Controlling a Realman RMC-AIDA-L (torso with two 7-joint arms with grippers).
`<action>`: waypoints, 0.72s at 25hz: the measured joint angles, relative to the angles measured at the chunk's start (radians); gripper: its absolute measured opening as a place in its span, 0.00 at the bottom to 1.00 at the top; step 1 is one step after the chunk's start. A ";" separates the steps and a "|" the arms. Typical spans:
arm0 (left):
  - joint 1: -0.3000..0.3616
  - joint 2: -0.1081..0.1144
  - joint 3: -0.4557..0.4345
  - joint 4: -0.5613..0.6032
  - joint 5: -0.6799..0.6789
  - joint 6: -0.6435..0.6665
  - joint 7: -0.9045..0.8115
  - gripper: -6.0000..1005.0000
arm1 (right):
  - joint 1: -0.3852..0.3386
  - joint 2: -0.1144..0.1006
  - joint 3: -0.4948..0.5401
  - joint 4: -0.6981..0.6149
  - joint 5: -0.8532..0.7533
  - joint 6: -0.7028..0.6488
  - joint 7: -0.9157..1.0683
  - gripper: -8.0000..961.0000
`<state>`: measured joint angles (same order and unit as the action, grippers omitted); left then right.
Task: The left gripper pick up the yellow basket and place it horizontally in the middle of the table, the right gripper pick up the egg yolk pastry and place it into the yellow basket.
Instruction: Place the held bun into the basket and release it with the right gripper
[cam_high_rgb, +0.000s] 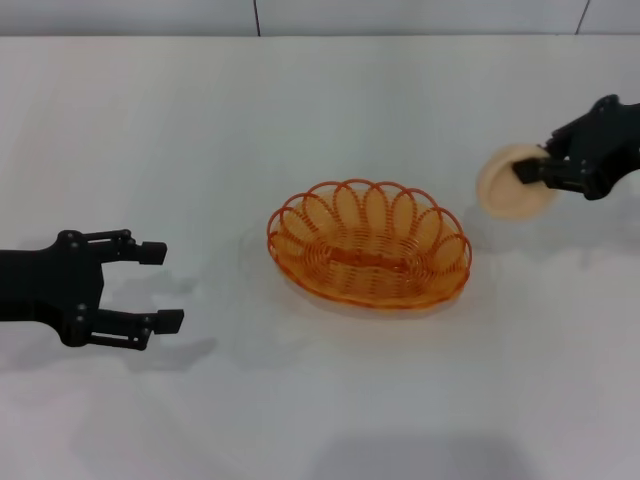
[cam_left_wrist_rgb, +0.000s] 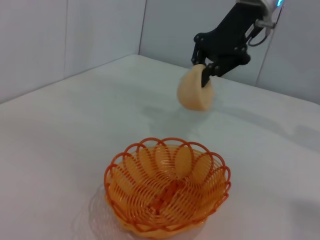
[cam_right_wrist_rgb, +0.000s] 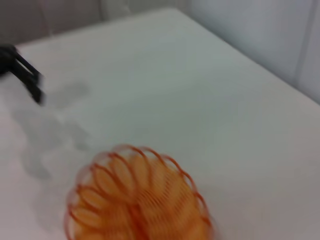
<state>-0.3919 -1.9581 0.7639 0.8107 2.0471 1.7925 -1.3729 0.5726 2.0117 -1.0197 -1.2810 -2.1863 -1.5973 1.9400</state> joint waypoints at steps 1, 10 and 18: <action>0.000 -0.001 0.000 0.000 0.002 -0.004 0.002 0.81 | -0.001 0.001 -0.005 0.000 0.015 -0.001 0.000 0.12; 0.007 -0.018 0.000 0.020 0.002 -0.022 0.042 0.88 | -0.006 0.005 -0.150 0.125 0.200 0.129 -0.053 0.07; 0.012 -0.029 0.000 0.043 0.009 -0.022 0.042 0.89 | -0.009 0.008 -0.340 0.244 0.350 0.323 -0.156 0.06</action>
<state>-0.3797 -1.9866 0.7639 0.8532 2.0559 1.7703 -1.3312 0.5635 2.0201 -1.3597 -1.0368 -1.8366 -1.2743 1.7842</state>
